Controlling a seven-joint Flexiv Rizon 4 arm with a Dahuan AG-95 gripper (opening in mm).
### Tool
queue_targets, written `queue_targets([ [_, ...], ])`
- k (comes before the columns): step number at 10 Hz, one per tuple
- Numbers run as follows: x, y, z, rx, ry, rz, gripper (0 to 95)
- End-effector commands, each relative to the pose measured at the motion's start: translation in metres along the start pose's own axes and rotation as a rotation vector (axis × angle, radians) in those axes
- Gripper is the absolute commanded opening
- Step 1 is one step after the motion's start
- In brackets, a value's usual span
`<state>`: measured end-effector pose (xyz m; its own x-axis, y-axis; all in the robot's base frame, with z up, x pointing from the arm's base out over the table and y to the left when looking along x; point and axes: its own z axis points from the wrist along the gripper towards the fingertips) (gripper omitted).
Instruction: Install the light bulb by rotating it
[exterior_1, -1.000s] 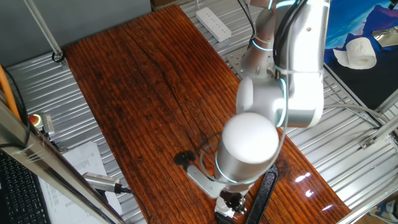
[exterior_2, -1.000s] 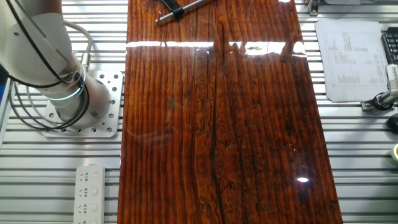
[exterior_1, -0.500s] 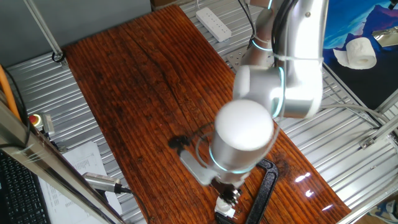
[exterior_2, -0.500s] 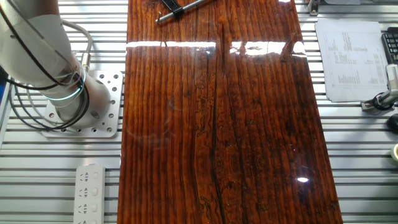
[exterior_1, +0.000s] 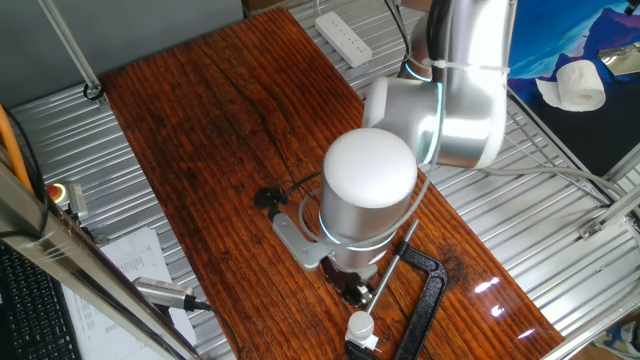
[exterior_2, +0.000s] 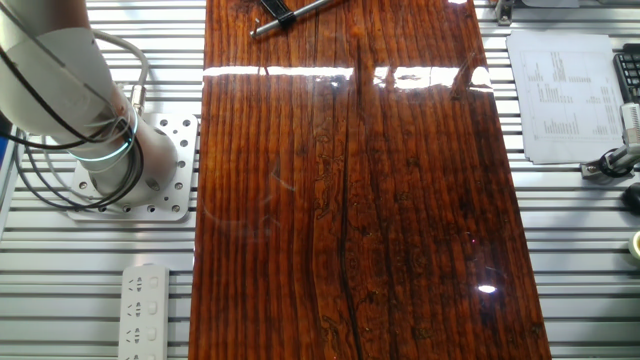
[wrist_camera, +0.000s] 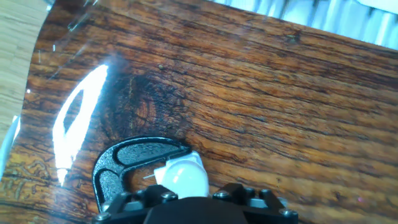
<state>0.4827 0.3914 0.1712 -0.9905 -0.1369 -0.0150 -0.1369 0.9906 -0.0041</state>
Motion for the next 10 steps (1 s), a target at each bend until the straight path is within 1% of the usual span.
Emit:
queue_targets([
  [1, -0.0009, -0.0085, 0.0011, 0.003, 0.002, 0.000, 0.0],
  [2, -0.0009, -0.0085, 0.0011, 0.000, 0.002, 0.008, 0.0],
  [3, -0.0009, -0.0085, 0.0011, -0.001, 0.000, -0.005, 0.0],
  [4, -0.0009, -0.0085, 0.0011, 0.003, 0.001, -0.017, 0.0],
  [7, -0.0006, -0.0091, 0.0008, 0.002, 0.004, -0.013, 0.0],
  [10, 0.0012, -0.0133, -0.0015, -0.015, 0.002, -0.013, 0.0],
])
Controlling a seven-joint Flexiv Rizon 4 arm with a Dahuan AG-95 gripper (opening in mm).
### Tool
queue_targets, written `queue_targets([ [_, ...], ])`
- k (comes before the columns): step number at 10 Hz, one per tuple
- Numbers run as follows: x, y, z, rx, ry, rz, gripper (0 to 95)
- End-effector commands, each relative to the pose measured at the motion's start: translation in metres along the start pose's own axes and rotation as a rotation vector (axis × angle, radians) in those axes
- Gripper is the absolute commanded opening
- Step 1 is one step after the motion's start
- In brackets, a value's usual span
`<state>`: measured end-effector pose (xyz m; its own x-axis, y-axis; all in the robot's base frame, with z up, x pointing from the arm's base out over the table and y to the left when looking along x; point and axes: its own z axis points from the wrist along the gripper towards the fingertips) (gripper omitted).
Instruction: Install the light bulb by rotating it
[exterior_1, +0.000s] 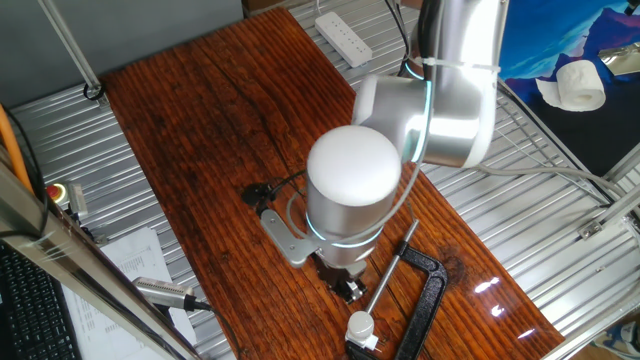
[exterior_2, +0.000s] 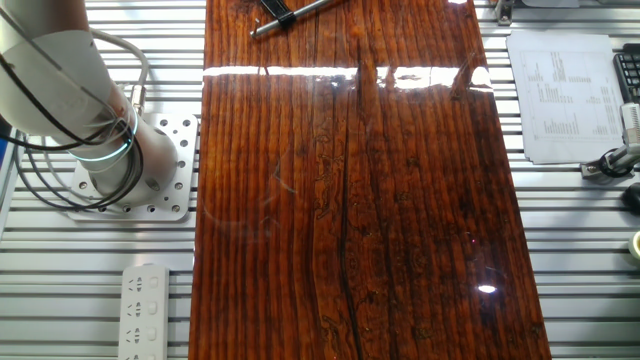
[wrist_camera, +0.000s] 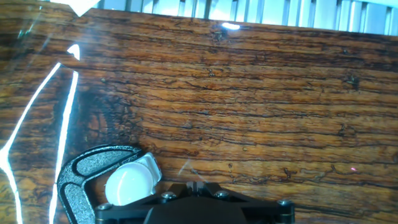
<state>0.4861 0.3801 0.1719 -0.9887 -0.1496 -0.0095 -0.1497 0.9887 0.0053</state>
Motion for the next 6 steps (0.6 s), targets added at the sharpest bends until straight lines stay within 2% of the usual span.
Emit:
queue_targets([
  [1, 0.0036, -0.0030, -0.0020, -0.019, -0.008, 0.000, 0.0],
  [3, 0.0043, -0.0047, -0.0030, -0.036, -0.012, 0.005, 0.0],
  [6, 0.0043, -0.0048, -0.0008, -0.042, -0.009, 0.002, 0.0],
])
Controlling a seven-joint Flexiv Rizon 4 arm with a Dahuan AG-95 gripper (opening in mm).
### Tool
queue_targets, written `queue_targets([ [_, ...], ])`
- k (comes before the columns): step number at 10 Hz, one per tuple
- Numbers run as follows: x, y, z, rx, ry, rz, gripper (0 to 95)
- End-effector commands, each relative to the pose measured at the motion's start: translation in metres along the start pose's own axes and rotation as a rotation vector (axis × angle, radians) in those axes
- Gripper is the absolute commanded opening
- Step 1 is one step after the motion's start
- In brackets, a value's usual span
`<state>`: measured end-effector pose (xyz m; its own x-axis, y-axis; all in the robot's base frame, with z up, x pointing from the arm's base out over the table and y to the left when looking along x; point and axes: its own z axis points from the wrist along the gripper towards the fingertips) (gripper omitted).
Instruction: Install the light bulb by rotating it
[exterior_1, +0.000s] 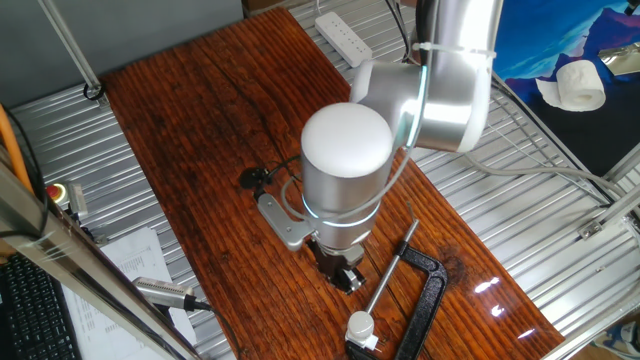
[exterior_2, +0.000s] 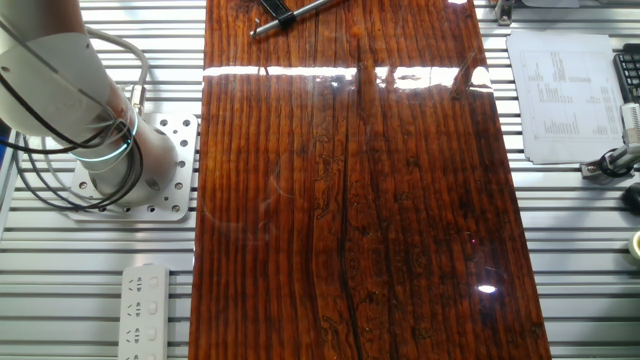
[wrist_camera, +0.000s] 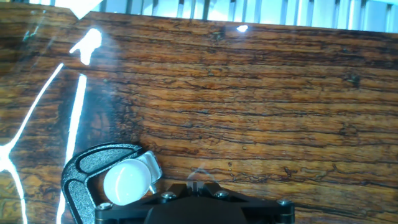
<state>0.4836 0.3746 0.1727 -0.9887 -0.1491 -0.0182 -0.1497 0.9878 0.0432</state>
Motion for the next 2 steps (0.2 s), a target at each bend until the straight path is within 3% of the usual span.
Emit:
queue_targets([
  [1, 0.0012, 0.0001, 0.0002, -0.004, 0.000, 0.002, 0.0],
  [2, 0.0014, -0.0003, 0.0000, -0.003, 0.004, 0.003, 0.0],
])
